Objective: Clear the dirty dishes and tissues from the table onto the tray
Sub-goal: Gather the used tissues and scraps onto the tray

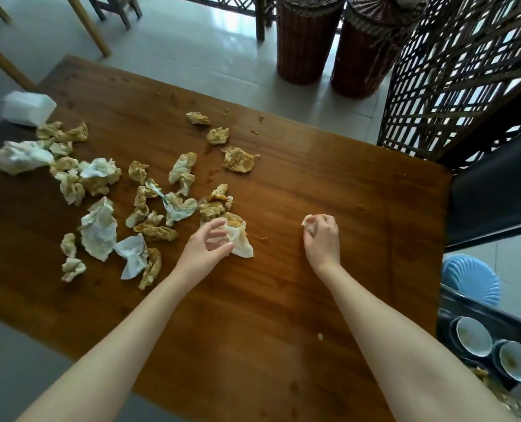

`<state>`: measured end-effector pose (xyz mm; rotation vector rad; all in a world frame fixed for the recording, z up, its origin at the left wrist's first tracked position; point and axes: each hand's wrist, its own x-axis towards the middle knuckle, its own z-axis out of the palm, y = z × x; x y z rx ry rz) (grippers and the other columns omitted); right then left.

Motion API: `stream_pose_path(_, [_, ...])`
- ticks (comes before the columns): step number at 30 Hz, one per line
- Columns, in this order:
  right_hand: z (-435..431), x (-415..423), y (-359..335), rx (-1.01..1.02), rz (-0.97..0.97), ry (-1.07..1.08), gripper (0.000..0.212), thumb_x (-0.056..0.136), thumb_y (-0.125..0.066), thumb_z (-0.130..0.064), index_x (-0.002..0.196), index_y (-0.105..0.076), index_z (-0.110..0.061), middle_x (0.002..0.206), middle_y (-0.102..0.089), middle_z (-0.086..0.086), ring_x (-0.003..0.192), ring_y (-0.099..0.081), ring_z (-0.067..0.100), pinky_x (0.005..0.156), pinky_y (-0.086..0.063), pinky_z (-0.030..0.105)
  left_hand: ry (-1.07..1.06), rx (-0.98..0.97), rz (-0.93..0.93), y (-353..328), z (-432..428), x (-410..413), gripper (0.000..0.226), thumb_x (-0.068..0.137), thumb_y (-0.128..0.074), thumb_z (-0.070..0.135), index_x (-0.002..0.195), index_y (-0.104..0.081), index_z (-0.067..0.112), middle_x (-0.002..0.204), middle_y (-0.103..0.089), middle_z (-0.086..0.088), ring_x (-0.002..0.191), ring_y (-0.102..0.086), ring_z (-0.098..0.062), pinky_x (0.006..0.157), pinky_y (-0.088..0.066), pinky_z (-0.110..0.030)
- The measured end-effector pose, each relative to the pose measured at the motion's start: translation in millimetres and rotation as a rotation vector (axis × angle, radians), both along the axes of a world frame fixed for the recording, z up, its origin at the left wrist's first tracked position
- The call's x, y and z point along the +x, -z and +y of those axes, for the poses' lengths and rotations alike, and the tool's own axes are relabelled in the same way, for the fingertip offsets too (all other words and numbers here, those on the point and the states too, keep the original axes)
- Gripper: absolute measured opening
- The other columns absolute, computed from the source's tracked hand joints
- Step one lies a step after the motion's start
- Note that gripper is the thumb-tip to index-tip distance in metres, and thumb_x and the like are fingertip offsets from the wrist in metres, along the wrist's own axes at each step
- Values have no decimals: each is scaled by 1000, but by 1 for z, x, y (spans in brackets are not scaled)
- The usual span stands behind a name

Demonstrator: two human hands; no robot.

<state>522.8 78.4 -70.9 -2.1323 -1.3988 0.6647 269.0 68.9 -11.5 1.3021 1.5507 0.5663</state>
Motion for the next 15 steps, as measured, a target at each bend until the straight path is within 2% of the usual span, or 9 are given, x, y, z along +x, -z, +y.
stream_pose_path(3, [-7, 1, -6, 9, 5, -39, 20, 89, -57, -4, 106, -63, -11, 117, -53, 8, 111, -49, 24, 81, -40, 23, -24, 9, 19, -5, -18, -6, 48, 84, -71, 26, 128, -52, 29, 120, -61, 1, 105, -61, -11, 85, -54, -26])
stream_pose_path(7, [-20, 5, -9, -66, -63, -211, 25, 90, -54, -4, 113, -61, -11, 126, -51, 10, 122, -43, 27, 101, -42, 34, -60, 8, 51, -14, -50, -8, 46, 86, -69, 29, 128, -50, 34, 121, -58, 7, 100, -59, -5, 73, -47, -13])
stream_pose_path(9, [-20, 7, -10, -30, -49, -235, 25, 90, -49, 3, 107, -64, -8, 124, -53, 11, 119, -46, 28, 98, -44, 35, -117, 25, 68, -20, -65, -12, 45, 86, -68, 30, 127, -50, 34, 121, -57, 8, 101, -58, -5, 72, -46, -13])
stream_pose_path(11, [-20, 7, -12, -8, -27, -193, 25, 90, -47, 7, 100, -65, -6, 121, -56, 10, 115, -50, 27, 92, -44, 30, -161, 15, 70, -22, -83, -19, 43, 86, -67, 31, 126, -51, 35, 121, -56, 9, 101, -57, -4, 73, -46, -14])
stream_pose_path(15, [-24, 6, -17, 17, -28, -189, 27, 89, -47, 12, 100, -66, -3, 117, -58, 12, 110, -53, 28, 90, -45, 30, -204, 4, 93, -28, -114, -33, 41, 87, -67, 30, 124, -52, 36, 122, -55, 9, 100, -56, -2, 71, -46, -12])
